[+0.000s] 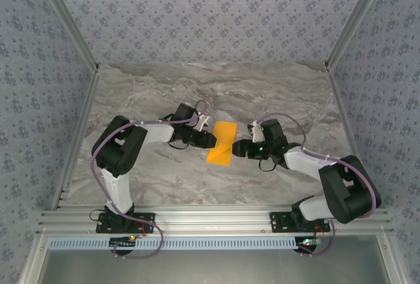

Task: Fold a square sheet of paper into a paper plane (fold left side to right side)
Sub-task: Turn over the paper at the center of the table.

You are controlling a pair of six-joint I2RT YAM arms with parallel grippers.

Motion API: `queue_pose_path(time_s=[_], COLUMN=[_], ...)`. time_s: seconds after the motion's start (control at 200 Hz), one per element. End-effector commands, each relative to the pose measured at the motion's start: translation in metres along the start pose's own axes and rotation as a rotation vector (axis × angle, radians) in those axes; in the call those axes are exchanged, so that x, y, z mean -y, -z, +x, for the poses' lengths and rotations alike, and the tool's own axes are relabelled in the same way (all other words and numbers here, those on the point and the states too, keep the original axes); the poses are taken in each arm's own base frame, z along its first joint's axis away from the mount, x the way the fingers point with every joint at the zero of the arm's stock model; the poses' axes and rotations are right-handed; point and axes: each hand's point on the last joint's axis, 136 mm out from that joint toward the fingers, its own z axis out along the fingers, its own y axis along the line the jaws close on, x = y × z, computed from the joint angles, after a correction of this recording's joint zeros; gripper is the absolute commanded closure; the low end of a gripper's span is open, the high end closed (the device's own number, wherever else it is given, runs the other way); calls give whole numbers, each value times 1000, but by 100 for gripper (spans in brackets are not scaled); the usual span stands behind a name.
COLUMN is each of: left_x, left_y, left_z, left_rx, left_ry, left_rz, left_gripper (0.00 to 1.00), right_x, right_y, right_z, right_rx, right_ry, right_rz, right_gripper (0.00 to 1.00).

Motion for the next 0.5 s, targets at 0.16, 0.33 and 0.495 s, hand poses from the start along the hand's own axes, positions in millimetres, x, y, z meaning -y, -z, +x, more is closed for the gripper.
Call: queue_pose_path(time_s=[0.16, 0.33, 0.495], left_x=[9, 12, 13], left_y=[7, 17, 21], left_z=[-10, -8, -5], left_rx=[39, 60, 66], left_ry=[-57, -74, -77], left_rz=[-18, -41, -46], left_gripper=[85, 88, 87], right_x=[-7, -13, -15], right_y=[-11, -19, -25], right_z=[-10, -17, -22], right_rx=[-5, -2, -5], right_ry=[-35, -52, -56], right_rz=[-37, -79, -94], right_gripper=[41, 41, 41])
